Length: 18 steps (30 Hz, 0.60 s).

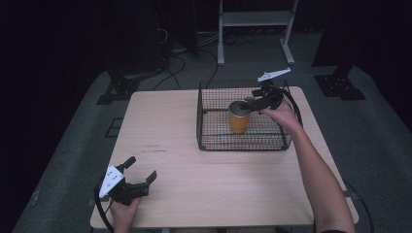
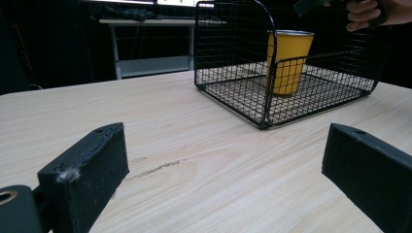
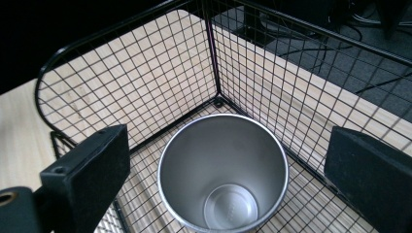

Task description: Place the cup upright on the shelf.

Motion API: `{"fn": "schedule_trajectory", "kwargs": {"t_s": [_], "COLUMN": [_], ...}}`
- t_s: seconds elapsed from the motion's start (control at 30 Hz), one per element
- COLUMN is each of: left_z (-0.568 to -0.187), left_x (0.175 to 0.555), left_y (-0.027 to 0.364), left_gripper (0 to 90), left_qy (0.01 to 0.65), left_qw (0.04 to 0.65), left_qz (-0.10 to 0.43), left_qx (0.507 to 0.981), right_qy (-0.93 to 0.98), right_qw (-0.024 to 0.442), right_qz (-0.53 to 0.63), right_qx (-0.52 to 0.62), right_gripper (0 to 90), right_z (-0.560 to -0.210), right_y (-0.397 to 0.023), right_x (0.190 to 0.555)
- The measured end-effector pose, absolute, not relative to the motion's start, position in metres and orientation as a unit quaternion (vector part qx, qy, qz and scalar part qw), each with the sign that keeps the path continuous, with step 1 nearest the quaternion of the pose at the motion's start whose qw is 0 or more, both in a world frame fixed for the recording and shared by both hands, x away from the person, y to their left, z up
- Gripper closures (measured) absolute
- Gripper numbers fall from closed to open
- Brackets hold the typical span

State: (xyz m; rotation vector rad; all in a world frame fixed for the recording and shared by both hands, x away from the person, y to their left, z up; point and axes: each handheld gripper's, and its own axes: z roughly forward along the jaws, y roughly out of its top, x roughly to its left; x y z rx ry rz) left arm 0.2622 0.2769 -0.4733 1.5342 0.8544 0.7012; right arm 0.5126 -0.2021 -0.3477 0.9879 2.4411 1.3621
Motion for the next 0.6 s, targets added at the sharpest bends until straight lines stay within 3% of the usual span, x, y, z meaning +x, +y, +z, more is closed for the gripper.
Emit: {"fn": "schedule_trajectory", "kwargs": {"t_s": [0.6], "left_z": [-0.474], "left_x": [0.262], "left_y": [0.276], "left_gripper": [2.3], "left_qy": [0.367], "left_qw": [0.583], "left_qz": [0.3], "left_qx": [0.66], "right_qy": [0.813], "right_qw": [0.092], "right_qz": [0.462], "right_qx": [0.342], "right_gripper": [2.6], "right_z": [-0.338], "right_y": [-0.228], "right_x": [0.481]}}
